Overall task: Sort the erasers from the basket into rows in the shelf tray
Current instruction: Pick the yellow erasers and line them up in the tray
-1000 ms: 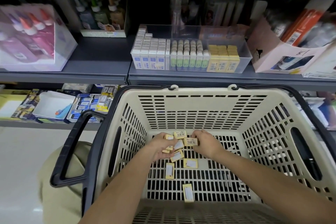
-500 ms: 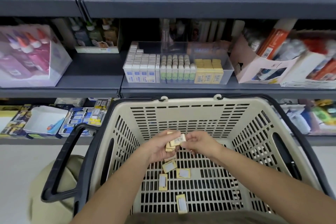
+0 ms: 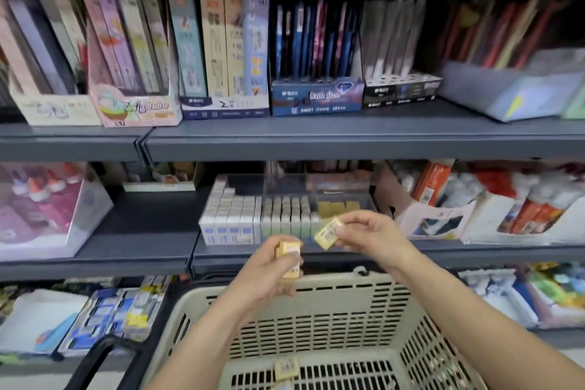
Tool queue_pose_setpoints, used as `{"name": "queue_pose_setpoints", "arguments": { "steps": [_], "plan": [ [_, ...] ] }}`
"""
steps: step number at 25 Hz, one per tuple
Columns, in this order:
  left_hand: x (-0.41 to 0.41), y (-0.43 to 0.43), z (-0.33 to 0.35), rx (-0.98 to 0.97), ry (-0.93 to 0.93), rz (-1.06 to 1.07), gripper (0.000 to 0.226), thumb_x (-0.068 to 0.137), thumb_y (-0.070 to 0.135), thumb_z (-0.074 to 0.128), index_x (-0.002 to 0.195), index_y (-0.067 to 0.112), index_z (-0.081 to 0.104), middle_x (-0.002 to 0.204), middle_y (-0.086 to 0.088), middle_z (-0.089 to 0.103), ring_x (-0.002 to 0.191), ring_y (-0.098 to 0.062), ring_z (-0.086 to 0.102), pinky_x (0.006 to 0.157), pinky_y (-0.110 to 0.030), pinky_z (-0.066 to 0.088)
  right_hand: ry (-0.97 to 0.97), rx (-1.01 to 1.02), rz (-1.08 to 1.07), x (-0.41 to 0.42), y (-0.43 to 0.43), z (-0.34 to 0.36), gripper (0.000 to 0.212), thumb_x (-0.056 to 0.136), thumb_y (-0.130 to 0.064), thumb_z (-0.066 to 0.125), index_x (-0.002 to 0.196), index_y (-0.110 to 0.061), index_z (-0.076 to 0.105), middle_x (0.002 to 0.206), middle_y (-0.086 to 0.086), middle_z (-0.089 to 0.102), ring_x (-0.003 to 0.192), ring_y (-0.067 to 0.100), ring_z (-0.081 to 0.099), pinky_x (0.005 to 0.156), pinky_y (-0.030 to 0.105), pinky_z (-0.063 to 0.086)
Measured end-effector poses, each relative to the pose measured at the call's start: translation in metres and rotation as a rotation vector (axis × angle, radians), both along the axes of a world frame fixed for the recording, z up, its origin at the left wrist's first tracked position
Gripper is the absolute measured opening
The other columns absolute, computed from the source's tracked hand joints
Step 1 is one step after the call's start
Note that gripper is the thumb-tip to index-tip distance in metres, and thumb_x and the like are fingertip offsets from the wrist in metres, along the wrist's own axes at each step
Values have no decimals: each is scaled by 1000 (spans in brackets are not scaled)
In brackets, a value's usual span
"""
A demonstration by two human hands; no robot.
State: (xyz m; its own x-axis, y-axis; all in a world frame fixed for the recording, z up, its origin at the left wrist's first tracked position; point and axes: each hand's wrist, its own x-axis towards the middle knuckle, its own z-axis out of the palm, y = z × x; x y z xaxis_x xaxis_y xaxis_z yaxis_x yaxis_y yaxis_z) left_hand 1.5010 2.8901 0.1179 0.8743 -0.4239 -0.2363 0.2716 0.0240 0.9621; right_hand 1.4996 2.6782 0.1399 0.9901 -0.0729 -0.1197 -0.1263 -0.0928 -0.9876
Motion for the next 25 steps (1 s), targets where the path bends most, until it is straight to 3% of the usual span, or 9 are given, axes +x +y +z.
{"name": "queue_pose_setpoints", "arguments": {
  "steps": [4, 8, 11, 14, 18, 23, 25],
  "plan": [
    [14, -2, -2, -21, -115, 116, 21, 90, 6, 56, 106, 20, 58, 107, -17, 56, 91, -24, 60, 57, -26, 54, -221, -659, -191, 64, -12, 19, 20, 81, -10, 68, 101, -11, 70, 101, 7, 69, 95, 21, 63, 83, 21, 45],
    [20, 1, -12, -58, -91, 127, 23, 89, 7, 59, 106, 22, 60, 107, -18, 56, 90, -24, 63, 56, -26, 53, -181, -1025, -110, 109, -15, 14, 26, 91, -20, 54, 115, -20, 63, 116, 11, 65, 104, 29, 60, 88, 31, 47],
    [23, 1, -14, -46, -90, 116, 23, 89, 8, 59, 106, 23, 61, 112, -19, 54, 92, -25, 63, 58, -27, 53, -80, -1046, -32, 124, -14, -2, 26, 93, -24, 48, 114, -27, 62, 121, 5, 63, 107, 26, 58, 91, 31, 46],
    [24, 2, -16, -40, -83, 104, 24, 89, 8, 59, 107, 23, 60, 115, -21, 53, 93, -24, 63, 60, -27, 53, 12, -945, 71, 132, -16, -13, 23, 95, -28, 47, 107, -23, 66, 119, 2, 64, 106, 23, 58, 90, 30, 41],
    [26, 1, -17, -33, -79, 100, 24, 88, 9, 60, 108, 24, 60, 115, -20, 54, 95, -24, 63, 60, -27, 53, 46, -1126, 188, 134, -17, -16, 43, 96, -50, 32, 107, -23, 64, 113, 3, 65, 103, 24, 57, 89, 33, 39],
    [29, -7, -14, -25, -49, 145, 28, 86, 9, 63, 110, 19, 52, 111, -17, 61, 89, -20, 67, 60, -27, 54, 36, -1184, 201, 125, -10, -11, 39, 98, -43, 31, 98, -22, 64, 102, 2, 65, 97, 23, 59, 101, 45, 38],
    [30, -9, -11, -63, -40, 156, 28, 86, 9, 63, 111, 15, 52, 105, -14, 64, 86, -19, 69, 59, -26, 54, -22, -1244, 165, 115, -3, -6, 34, 98, -37, 33, 110, -26, 62, 109, 3, 66, 100, 25, 59, 100, 41, 39]
  ]
}}
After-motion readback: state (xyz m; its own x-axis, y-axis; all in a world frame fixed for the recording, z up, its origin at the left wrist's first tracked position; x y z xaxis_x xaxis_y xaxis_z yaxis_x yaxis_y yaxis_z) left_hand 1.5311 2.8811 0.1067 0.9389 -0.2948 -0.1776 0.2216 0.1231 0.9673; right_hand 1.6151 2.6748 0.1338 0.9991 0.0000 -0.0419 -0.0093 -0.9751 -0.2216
